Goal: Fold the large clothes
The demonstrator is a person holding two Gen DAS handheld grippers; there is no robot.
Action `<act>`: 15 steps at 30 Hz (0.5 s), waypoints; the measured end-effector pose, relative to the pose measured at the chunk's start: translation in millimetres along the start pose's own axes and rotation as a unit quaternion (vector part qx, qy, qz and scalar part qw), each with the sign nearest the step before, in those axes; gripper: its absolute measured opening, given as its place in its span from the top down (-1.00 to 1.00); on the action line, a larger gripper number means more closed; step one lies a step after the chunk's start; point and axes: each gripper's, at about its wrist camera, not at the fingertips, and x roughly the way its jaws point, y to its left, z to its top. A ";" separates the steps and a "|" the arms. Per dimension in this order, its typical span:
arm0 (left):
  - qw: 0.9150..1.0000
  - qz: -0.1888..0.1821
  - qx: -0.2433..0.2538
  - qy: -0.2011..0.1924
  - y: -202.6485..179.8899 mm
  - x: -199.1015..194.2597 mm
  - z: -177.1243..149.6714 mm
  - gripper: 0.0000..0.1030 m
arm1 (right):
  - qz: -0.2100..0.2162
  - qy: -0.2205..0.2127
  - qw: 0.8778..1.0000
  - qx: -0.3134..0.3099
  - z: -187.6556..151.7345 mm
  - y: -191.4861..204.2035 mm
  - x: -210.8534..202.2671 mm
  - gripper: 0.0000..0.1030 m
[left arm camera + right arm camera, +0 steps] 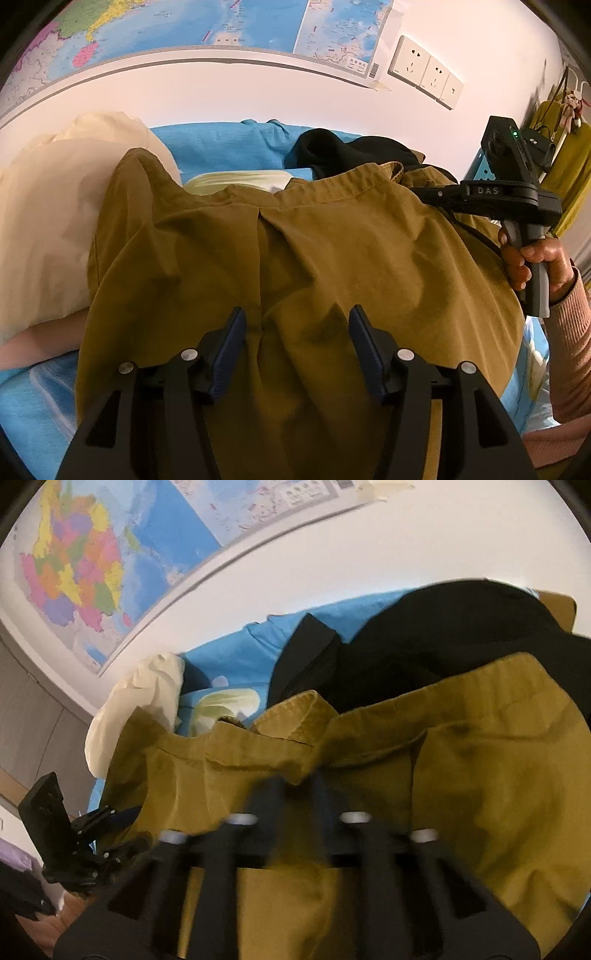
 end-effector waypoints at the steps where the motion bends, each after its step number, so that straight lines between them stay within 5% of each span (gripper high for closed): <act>1: 1.000 0.000 -0.002 -0.001 0.0 -0.4 0.1 -0.08 | -0.002 -0.019 1.000 -0.008 0.7 0.8 -8.5 0.92; 6: 1.000 -0.002 -0.002 -0.008 1.3 -1.9 0.0 -0.09 | -0.010 -0.124 0.991 -0.044 3.2 16.1 -42.8 0.93; 8: 1.000 0.004 -0.001 -0.007 1.1 -0.8 0.2 -0.09 | -0.022 -0.072 0.997 -0.028 8.5 7.6 -22.4 0.88; 10: 1.000 0.011 0.003 -0.008 0.7 -1.1 0.1 -0.09 | -0.058 -0.022 0.998 -0.008 7.5 -2.2 0.9 0.62; 11: 1.000 0.014 0.002 -0.008 1.1 -0.7 0.1 -0.09 | -0.060 -0.015 0.998 -0.009 5.6 -3.6 5.8 0.62; 13: 1.000 0.018 0.000 -0.007 1.6 -0.5 0.5 -0.09 | -0.055 -0.028 0.998 -0.006 3.0 -3.0 -1.0 0.21; 15: 1.000 0.029 0.001 -0.013 0.8 -4.8 0.8 -0.09 | -0.034 -0.051 0.998 -0.004 -2.9 -1.1 -20.9 0.00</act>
